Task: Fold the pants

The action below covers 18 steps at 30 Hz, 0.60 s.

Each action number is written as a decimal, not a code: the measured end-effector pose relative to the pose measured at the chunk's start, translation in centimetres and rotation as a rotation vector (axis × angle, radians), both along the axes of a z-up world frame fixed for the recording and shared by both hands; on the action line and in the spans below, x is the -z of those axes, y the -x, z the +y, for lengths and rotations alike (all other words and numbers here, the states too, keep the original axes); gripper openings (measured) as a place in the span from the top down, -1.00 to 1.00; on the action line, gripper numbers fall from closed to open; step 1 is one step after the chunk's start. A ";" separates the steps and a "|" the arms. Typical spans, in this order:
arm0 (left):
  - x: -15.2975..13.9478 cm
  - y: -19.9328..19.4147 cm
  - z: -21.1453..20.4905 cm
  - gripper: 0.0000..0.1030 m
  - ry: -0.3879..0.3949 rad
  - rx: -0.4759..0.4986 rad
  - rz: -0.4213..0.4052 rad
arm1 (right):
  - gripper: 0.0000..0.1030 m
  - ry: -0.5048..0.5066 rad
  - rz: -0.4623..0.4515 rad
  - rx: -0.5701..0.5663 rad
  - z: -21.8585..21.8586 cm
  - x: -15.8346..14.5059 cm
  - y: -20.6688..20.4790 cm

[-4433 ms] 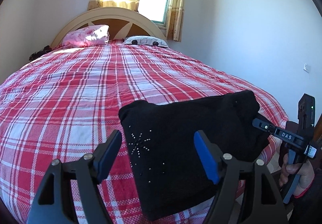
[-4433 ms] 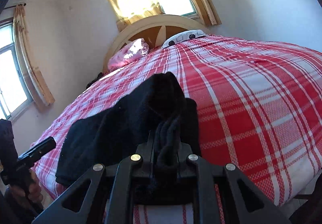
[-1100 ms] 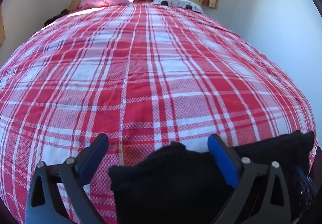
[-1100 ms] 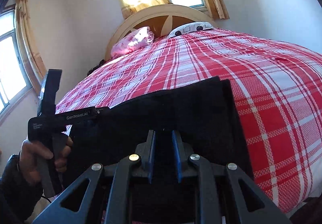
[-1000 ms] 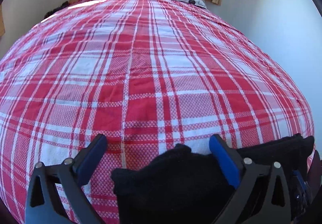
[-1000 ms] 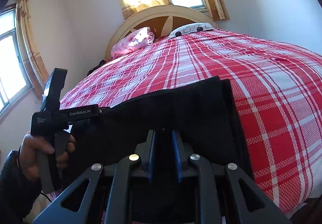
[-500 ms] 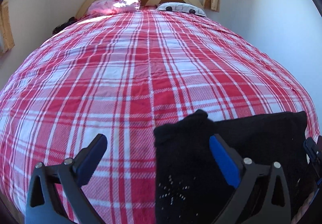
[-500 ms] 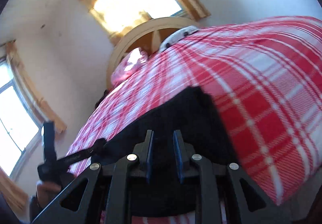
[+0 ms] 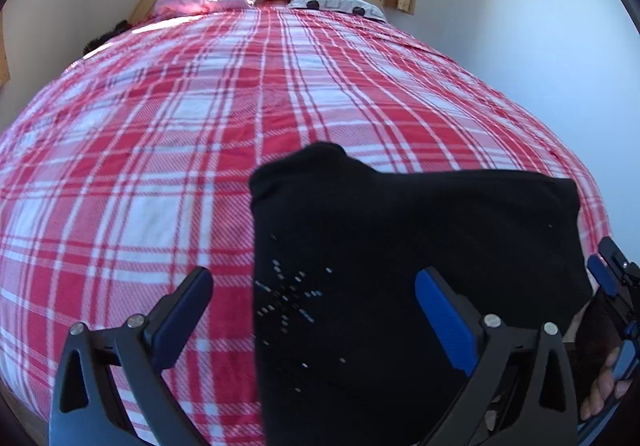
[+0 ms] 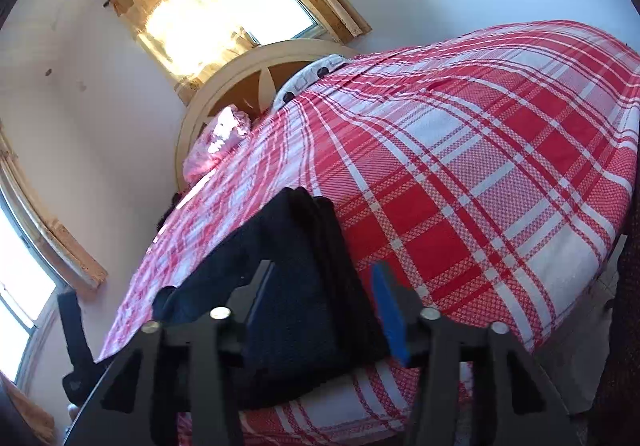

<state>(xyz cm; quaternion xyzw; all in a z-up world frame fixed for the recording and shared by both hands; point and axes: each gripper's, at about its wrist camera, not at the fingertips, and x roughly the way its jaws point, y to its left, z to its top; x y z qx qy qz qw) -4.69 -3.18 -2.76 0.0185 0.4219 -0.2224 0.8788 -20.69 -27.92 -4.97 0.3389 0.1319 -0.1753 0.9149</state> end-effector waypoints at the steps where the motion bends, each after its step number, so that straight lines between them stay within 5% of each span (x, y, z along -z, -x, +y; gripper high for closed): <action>1: 0.2 0.2 0.0 -1.00 0.010 0.003 0.008 | -0.07 -0.001 -0.009 -0.001 0.0 0.0 0.1; 9: 1.4 -0.2 0.8 -1.00 0.100 -0.014 0.114 | -0.08 -0.034 0.014 0.002 -0.8 1.0 0.2; 16: 1.6 0.4 0.5 -1.00 0.081 -0.009 0.074 | -0.22 -0.098 0.036 -0.010 -1.8 3.2 -0.2; 18: 1.6 0.3 0.6 -1.00 0.087 -0.008 0.079 | -0.31 -0.050 0.004 0.019 -0.4 3.4 -0.1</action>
